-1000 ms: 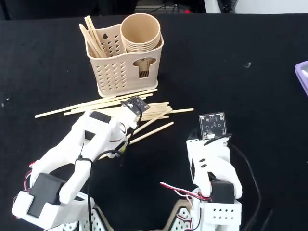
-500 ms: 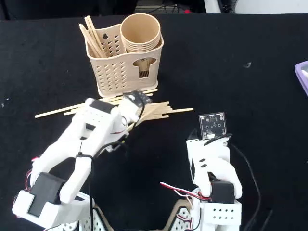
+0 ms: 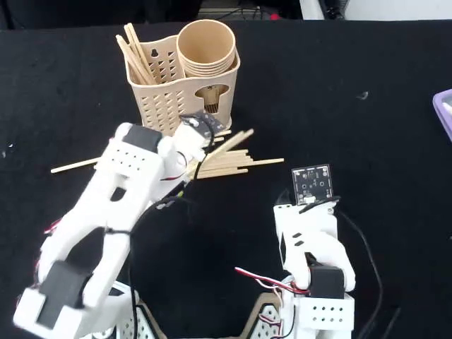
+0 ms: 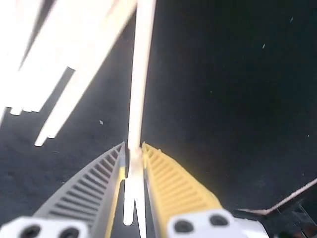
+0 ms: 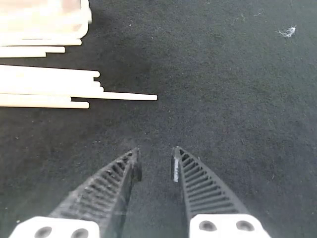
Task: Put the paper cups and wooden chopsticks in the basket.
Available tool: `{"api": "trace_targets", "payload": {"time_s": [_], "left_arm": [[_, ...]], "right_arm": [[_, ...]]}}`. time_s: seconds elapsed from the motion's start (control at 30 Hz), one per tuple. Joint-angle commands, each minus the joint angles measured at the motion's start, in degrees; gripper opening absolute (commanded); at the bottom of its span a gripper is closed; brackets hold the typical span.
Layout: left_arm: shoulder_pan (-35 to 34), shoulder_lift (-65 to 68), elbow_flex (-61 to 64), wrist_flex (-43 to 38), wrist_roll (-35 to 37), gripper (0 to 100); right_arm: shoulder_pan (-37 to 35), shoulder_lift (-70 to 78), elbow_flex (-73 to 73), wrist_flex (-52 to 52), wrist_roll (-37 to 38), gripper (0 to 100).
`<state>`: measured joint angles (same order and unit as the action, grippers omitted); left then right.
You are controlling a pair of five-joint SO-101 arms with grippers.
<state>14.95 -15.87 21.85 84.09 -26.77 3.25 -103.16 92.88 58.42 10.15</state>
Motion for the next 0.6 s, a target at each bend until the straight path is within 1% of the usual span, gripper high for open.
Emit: {"api": "trace_targets", "payload": {"time_s": [0.0, 0.17, 0.27, 0.4, 0.57], "left_arm": [[0.5, -9.8, -3.4, 0.7, 0.3, 3], [0.3, -20.2, -2.9, 0.5, 0.5, 3], [0.3, -22.2, -3.5, 0.1, 2.0, 3], [0.0, -22.2, -4.6, -4.9, 7.1, 3], [0.4, -22.2, -4.1, -13.2, 11.3, 3]], "right_arm": [[-0.7, -3.8, -0.6, -1.1, 0.6, 11.4], [-0.7, -3.8, -0.6, -1.1, 0.6, 11.4], [-0.7, -3.8, -0.6, -1.1, 0.6, 11.4], [-0.7, -3.8, -0.6, -1.1, 0.6, 11.4], [-0.7, -3.8, -0.6, -1.1, 0.6, 11.4]]}}
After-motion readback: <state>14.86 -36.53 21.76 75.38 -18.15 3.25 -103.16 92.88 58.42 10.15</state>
